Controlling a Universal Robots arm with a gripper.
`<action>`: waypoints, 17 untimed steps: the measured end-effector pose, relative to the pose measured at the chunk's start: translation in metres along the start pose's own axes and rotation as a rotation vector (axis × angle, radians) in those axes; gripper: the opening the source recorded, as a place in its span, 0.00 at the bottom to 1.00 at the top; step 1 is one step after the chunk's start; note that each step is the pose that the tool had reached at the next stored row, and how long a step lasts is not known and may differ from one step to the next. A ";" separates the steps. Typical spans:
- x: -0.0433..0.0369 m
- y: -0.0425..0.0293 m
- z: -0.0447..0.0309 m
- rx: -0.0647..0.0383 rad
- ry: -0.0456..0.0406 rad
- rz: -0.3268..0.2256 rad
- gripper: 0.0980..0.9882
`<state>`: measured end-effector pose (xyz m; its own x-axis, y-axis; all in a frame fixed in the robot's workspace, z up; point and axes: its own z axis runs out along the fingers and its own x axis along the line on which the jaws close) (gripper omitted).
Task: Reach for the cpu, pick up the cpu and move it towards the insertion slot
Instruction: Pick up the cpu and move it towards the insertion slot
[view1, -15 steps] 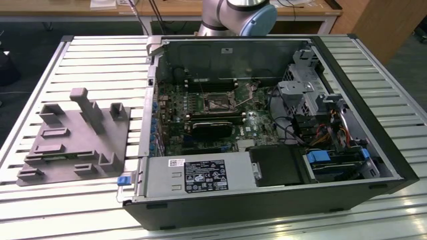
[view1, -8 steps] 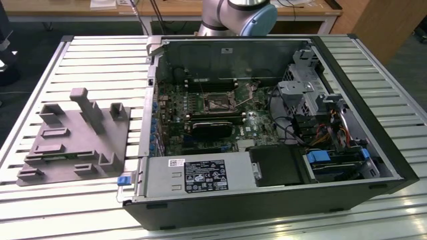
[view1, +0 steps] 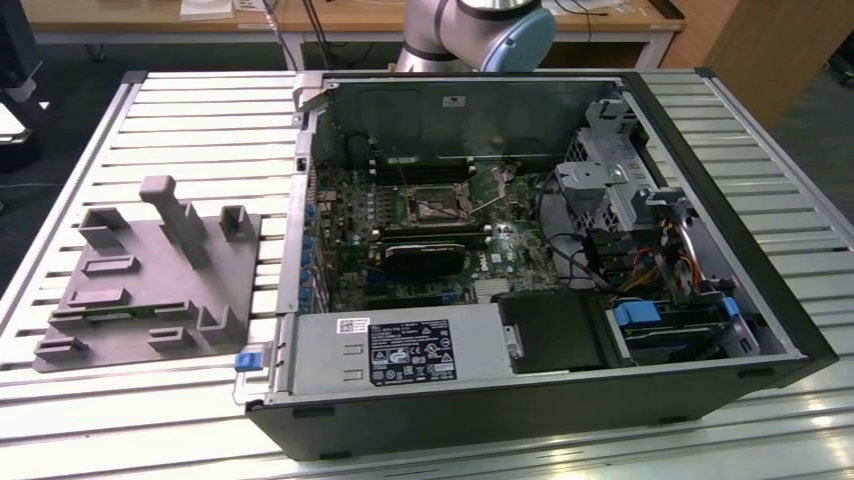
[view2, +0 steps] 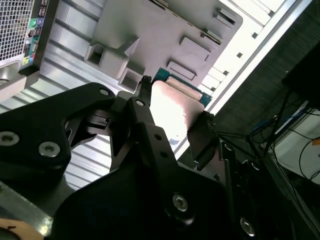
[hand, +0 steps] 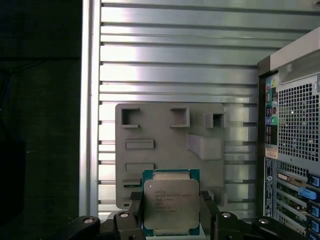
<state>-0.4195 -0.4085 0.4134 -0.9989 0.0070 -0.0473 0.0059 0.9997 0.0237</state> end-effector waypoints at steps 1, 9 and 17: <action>-0.0016 0.0000 0.0001 0.000 0.0000 0.000 0.49; -0.0149 0.0001 0.0007 0.000 0.0000 0.000 0.49; -0.0304 0.0002 0.0014 0.000 0.0001 0.000 0.49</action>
<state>-0.3891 -0.4085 0.4134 -0.9989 0.0070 -0.0472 0.0059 0.9997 0.0237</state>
